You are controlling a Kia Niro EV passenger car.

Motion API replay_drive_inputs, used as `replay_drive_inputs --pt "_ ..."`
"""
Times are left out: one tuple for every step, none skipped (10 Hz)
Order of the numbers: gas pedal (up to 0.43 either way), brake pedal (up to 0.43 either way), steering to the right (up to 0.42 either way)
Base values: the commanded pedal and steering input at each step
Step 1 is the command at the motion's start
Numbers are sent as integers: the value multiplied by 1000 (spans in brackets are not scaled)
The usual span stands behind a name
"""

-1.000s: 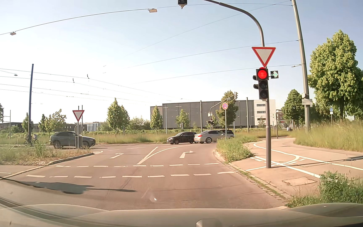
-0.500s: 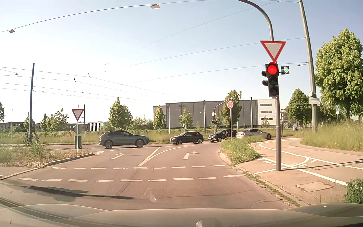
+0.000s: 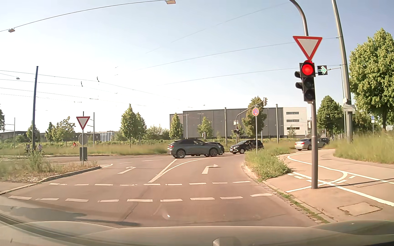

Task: Follow the waypoints while adhering to traffic rules and regulations

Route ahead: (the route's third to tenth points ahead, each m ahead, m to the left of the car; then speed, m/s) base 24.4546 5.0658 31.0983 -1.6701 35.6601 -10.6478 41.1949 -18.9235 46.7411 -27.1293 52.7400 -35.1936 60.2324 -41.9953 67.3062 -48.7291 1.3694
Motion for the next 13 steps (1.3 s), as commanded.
replay_drive_inputs --pt "0 0 -67" --pt "0 0 -67" --pt "0 0 -67" --pt "39 0 -67" --pt "67 0 -67" --pt "67 0 -66" --pt "67 0 -66" --pt "67 0 -64" --pt "67 0 -63" --pt "67 0 -60" --pt "67 0 -52" --pt "0 0 -42" --pt "0 0 -26"
